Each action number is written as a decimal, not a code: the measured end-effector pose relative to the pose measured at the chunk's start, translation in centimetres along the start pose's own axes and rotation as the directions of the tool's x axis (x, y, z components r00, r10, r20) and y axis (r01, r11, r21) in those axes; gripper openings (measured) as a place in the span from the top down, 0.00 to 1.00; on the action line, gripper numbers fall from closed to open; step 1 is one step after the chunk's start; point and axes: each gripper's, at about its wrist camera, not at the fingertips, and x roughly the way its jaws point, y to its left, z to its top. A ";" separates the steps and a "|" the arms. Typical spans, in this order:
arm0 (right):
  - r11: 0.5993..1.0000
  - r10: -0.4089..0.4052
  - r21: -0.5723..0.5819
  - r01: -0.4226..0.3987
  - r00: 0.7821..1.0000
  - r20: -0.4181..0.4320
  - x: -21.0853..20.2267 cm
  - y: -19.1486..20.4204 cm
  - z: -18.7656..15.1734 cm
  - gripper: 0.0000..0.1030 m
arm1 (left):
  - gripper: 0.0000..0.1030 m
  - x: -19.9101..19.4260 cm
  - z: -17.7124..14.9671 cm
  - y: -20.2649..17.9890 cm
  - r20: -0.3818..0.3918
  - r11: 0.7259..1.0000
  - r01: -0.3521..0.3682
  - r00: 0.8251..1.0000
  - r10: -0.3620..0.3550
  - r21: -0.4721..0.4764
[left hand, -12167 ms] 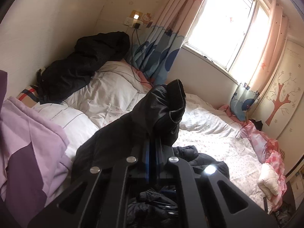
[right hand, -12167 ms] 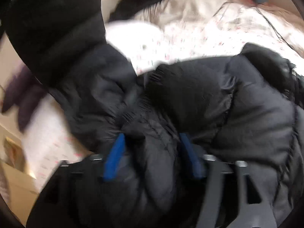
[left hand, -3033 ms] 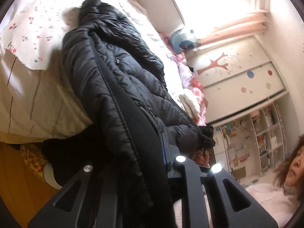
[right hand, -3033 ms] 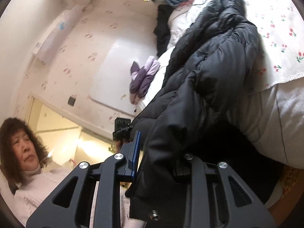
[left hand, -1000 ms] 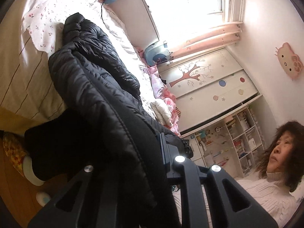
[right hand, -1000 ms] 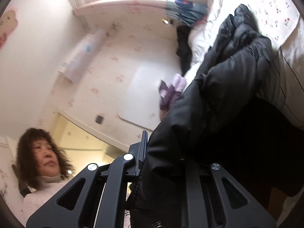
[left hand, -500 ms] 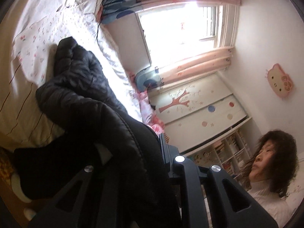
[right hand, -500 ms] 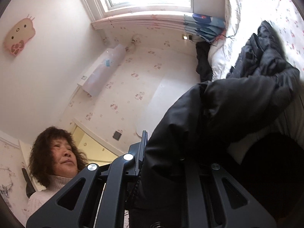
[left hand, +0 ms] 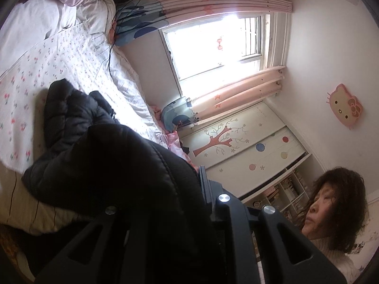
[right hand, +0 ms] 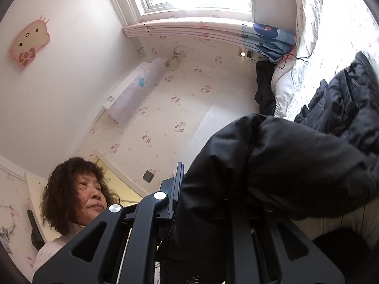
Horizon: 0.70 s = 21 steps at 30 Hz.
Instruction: Fold large clothes
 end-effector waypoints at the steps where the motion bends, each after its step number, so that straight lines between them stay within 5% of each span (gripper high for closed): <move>1: 1.000 0.000 -0.002 0.000 1.000 0.000 0.0 -0.1 0.2 0.88 | 0.85 0.3 0.4 0.1 0.005 1.000 0.003 1.000 -0.003 0.000; 21: 0.990 -0.136 0.031 0.135 0.990 0.045 4.5 -5.3 9.5 0.87 | 0.85 5.5 8.2 5.7 0.112 0.992 -0.076 0.990 0.087 -0.099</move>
